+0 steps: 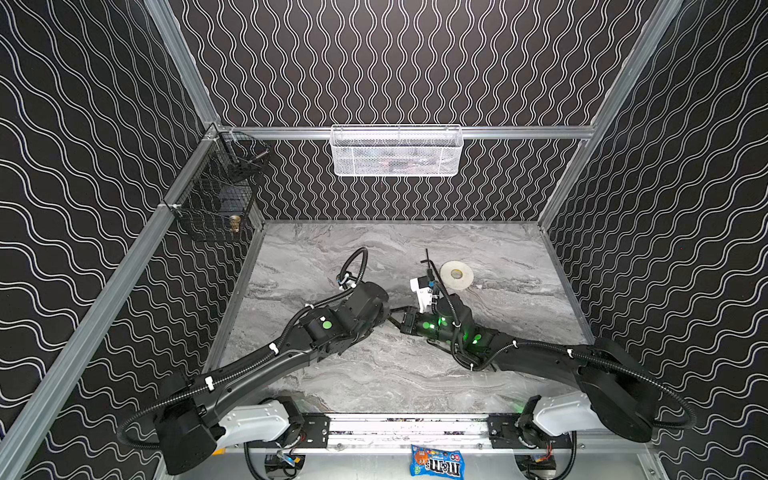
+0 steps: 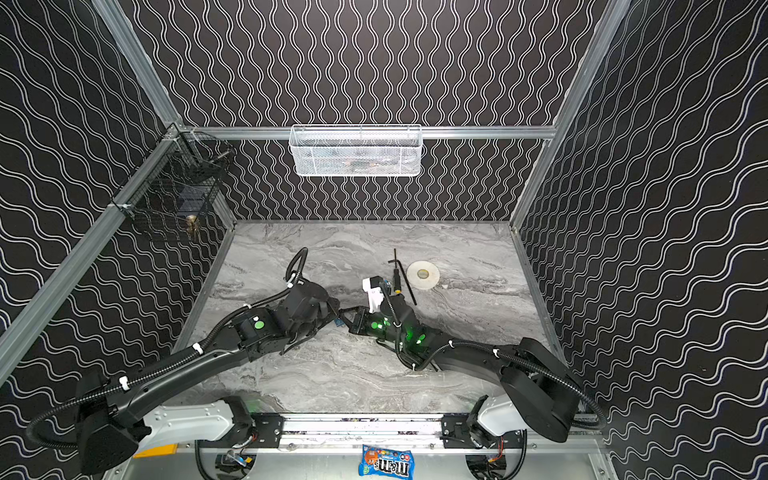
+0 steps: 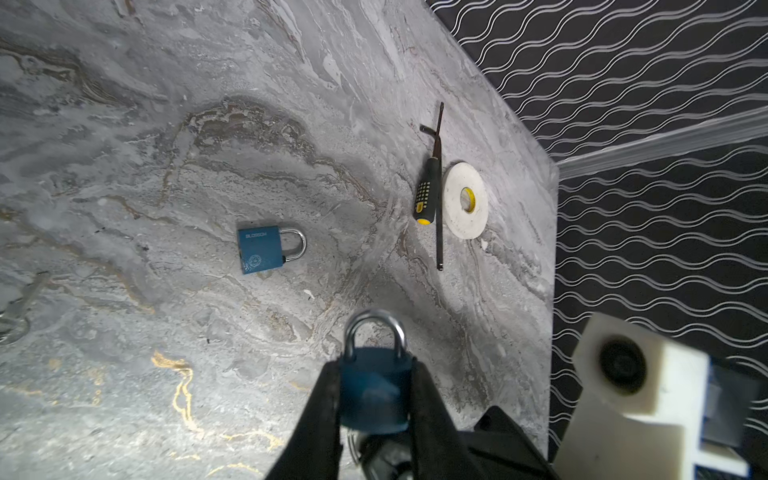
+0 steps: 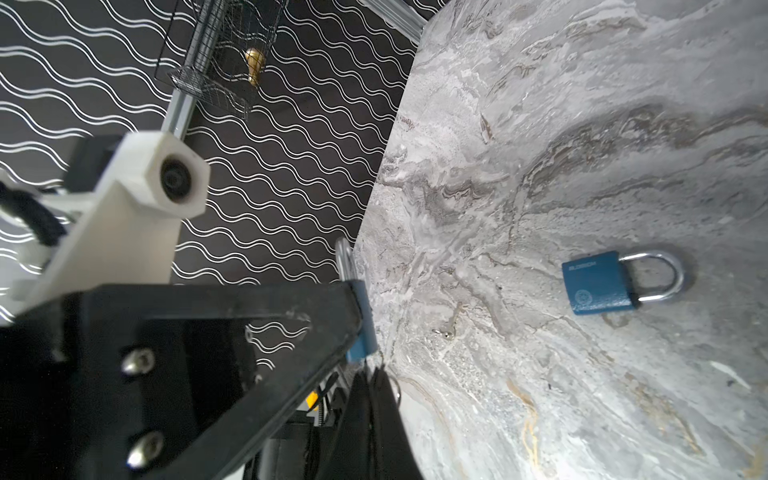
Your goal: Unlock with the key
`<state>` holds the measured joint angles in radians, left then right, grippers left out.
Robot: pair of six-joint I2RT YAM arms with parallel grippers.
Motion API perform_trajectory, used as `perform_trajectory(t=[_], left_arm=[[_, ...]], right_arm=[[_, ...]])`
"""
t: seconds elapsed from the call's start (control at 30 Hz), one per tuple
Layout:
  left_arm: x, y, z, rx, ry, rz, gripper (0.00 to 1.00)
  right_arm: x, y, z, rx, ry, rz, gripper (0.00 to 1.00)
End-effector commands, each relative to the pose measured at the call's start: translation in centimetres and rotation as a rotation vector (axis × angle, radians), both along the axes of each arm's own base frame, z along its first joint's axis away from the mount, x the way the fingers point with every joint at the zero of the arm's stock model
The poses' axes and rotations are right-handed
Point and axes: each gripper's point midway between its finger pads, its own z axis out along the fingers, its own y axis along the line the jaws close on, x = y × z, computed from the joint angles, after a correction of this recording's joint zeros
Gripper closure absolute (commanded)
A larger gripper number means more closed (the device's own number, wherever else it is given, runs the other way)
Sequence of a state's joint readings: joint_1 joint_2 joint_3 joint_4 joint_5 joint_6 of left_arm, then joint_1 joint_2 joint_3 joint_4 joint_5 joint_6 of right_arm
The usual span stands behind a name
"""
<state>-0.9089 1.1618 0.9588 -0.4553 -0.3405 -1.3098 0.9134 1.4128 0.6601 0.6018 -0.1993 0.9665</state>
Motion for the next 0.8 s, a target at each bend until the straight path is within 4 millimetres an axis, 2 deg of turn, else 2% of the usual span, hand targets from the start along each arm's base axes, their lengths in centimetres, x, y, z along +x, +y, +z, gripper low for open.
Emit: perform_trajectory(t=[0.0,0.13,0.33,0.57,0.63,0.77], left_arm=[[-0.6,-3.1,2.1,-0.21,0.01,-0.067,1.0],[-0.5,-2.7,2.8,-0.237,-0.008,-0.043,1.0],[-0.4,-3.2,4.2,-0.351,-0.046,-0.036,1.0],[-0.3,-3.7,5.9,-0.454,-0.086,-0.034,1.0],[-0.3,-3.9,6.4,-0.47,-0.092,-0.043,1.0],[-0.2,-3.6,7.0,-0.445,-0.109,-0.046,1.0]], right_arm=[[0.5,0.4,2.9,0.146,0.001,-0.022,1.0],[0.4,0.5,3.4,0.194,0.03,-0.021,1.0],[0.2,0.7,4.2,0.253,0.079,-0.005,1.0],[0.5,0.1,4.5,0.308,0.116,-0.036,1.0],[0.4,0.1,5.0,0.339,0.107,-0.032,1.0],[0.6,0.2,5.4,0.294,0.071,-0.036,1.0]])
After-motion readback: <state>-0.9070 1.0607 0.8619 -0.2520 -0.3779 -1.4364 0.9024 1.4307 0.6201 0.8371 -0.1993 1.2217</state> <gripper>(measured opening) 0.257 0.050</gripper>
